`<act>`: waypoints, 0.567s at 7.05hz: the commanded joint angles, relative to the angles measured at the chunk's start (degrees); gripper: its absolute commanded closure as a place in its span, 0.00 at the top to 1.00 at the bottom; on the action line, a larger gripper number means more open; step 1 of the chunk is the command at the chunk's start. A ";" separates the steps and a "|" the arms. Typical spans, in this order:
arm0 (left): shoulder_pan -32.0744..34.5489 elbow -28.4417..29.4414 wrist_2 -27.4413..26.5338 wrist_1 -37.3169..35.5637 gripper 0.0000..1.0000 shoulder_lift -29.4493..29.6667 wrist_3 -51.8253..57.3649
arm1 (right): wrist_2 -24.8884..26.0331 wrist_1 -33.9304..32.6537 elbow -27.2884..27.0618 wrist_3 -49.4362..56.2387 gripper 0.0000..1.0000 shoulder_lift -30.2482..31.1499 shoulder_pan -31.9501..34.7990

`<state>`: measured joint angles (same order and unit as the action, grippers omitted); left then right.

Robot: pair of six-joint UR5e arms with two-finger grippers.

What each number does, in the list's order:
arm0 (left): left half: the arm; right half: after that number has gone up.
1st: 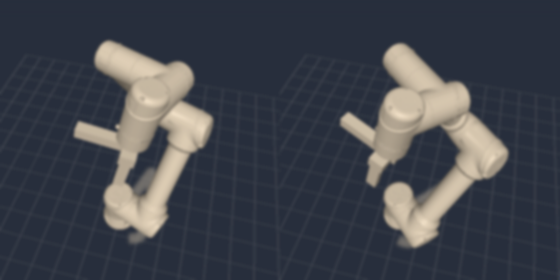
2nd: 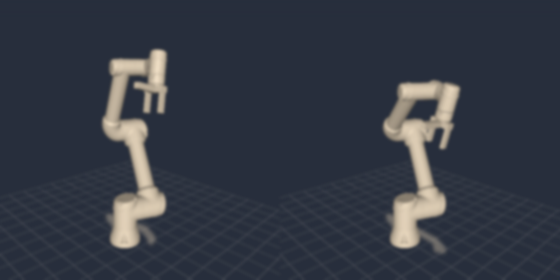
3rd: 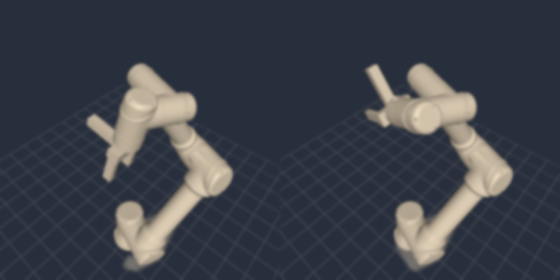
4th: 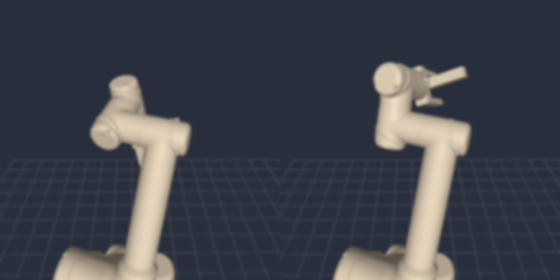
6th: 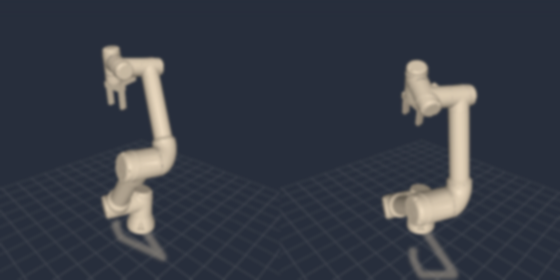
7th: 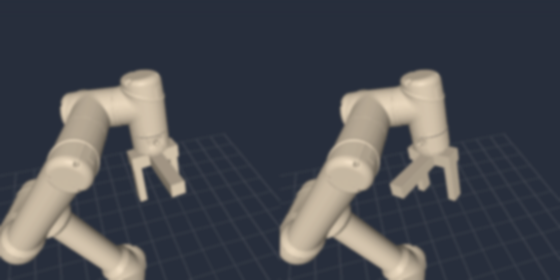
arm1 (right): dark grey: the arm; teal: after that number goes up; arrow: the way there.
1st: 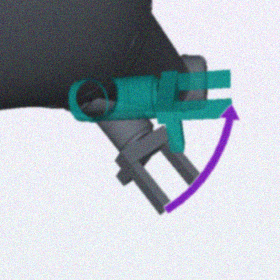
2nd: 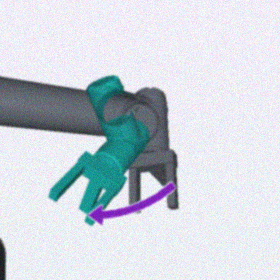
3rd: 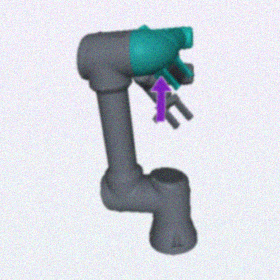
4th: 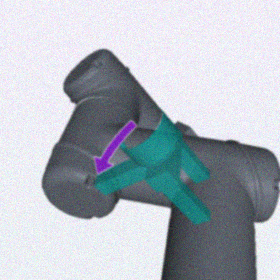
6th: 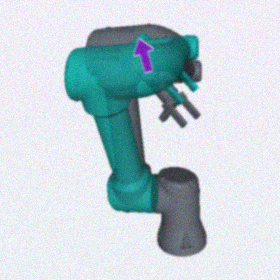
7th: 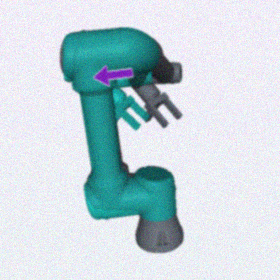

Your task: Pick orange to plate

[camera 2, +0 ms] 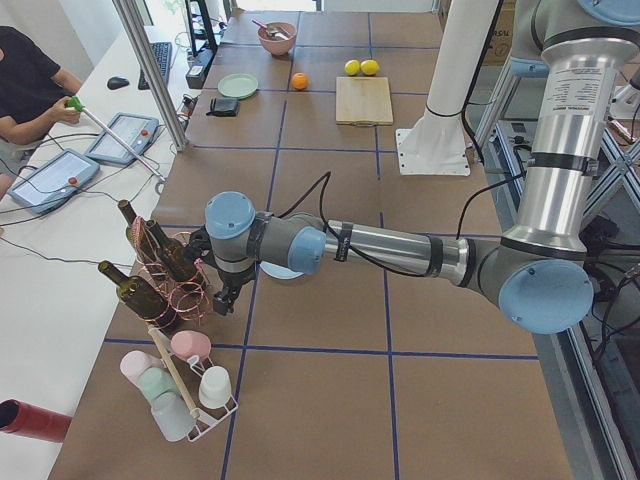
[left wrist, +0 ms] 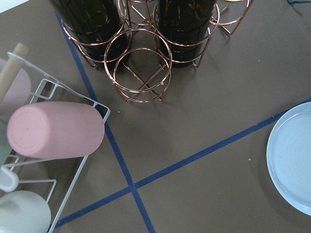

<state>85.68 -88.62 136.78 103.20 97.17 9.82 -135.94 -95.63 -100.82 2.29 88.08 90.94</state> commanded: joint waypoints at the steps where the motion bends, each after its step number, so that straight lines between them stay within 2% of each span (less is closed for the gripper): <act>1: -3.65 1.96 0.24 3.14 1.00 0.47 -8.96 | -2.37 0.00 1.24 -2.03 1.00 -3.00 -0.58; 4: -10.69 2.22 -0.46 12.78 1.00 -1.45 -28.48 | -3.36 0.00 0.80 -2.21 1.00 -3.44 -0.67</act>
<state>77.02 -86.40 136.58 112.11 96.78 -11.00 -139.10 -95.63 -99.93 0.14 84.77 90.30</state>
